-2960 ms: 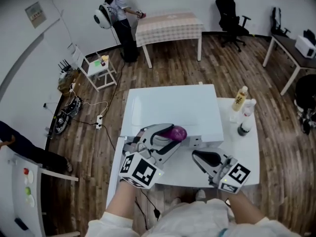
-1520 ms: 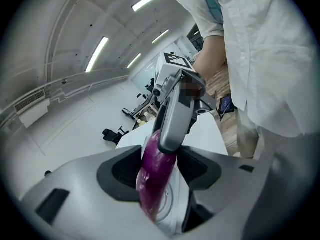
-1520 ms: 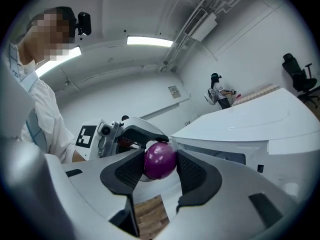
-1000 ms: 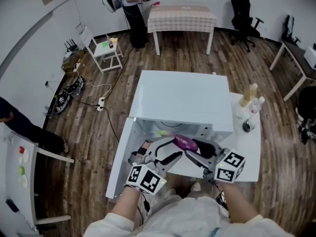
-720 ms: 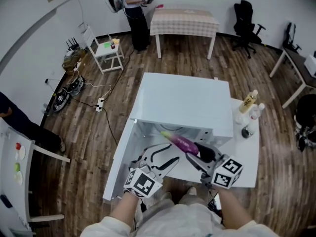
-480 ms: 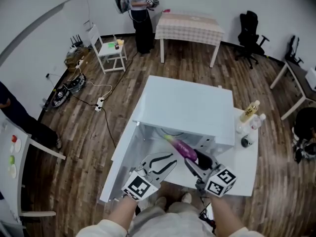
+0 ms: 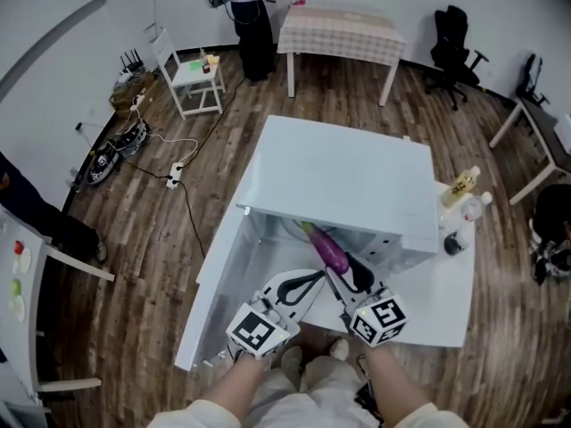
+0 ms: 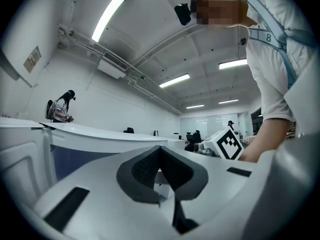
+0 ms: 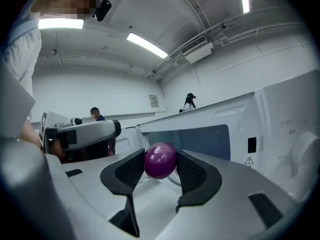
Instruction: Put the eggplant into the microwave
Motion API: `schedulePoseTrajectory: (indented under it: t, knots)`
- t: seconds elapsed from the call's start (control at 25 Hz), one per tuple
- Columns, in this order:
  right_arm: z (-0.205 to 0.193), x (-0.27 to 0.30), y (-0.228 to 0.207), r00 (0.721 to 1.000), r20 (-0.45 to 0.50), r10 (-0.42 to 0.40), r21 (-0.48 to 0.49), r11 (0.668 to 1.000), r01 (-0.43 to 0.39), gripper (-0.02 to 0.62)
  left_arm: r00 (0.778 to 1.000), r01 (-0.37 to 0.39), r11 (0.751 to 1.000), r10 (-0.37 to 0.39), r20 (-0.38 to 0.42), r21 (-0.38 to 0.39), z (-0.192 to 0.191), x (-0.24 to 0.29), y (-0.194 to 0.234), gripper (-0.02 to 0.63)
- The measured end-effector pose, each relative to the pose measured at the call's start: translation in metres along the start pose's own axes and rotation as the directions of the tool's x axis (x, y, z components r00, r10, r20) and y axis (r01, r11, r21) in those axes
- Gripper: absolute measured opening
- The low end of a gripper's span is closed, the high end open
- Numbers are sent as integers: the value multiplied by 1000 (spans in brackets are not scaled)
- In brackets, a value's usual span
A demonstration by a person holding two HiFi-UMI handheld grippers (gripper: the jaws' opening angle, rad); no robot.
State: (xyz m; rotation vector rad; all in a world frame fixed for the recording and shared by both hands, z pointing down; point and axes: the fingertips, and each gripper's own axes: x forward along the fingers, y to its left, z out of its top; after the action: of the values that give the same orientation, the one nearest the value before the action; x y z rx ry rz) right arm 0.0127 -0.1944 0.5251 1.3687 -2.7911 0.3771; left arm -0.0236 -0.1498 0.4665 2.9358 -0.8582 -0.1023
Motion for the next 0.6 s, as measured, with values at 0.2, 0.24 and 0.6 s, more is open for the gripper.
schedulePoseTrajectory:
  t: [0.2, 0.24, 0.6]
  knots:
    - [-22, 26, -19, 999, -7, -36, 2, 999, 36, 218, 998, -54, 997, 55, 11, -55, -13, 2, 18, 0]
    - [-26, 31, -23, 999, -8, -43, 7, 999, 43, 218, 998, -61, 996, 62, 9, -60, -16, 3, 21, 0]
    - [-49, 74, -50, 995, -52, -84, -4, 996, 84, 218, 997, -75, 993, 76, 8, -95, -31, 5, 36, 0]
